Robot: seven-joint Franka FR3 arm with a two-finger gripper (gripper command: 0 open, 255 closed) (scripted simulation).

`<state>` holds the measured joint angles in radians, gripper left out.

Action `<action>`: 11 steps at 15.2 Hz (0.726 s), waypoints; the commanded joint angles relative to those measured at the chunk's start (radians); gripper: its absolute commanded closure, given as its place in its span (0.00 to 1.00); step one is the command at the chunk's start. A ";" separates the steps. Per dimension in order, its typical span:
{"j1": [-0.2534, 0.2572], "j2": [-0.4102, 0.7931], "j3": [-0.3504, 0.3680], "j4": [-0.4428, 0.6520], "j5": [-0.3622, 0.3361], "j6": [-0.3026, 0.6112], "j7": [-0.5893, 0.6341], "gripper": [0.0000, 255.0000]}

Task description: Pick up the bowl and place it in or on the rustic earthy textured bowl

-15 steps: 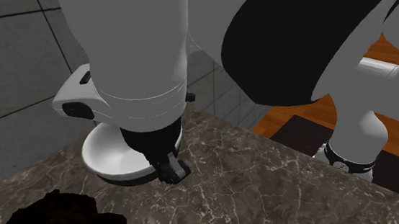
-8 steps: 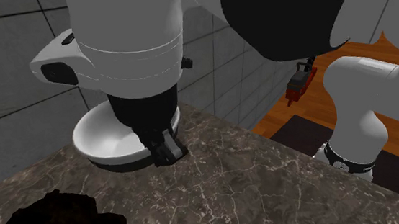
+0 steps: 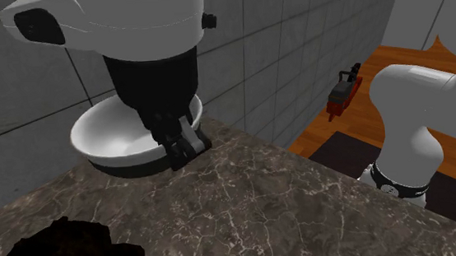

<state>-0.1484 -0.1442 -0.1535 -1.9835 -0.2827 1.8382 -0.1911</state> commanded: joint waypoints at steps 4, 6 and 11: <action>0.001 -0.002 0.002 0.058 0.004 -0.058 -0.014 1.00; 0.011 0.070 0.012 0.143 0.017 -0.075 -0.002 1.00; 0.032 0.261 0.033 0.388 0.044 -0.139 0.021 1.00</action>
<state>-0.1212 0.0826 -0.1253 -1.6373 -0.2427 1.7086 -0.1776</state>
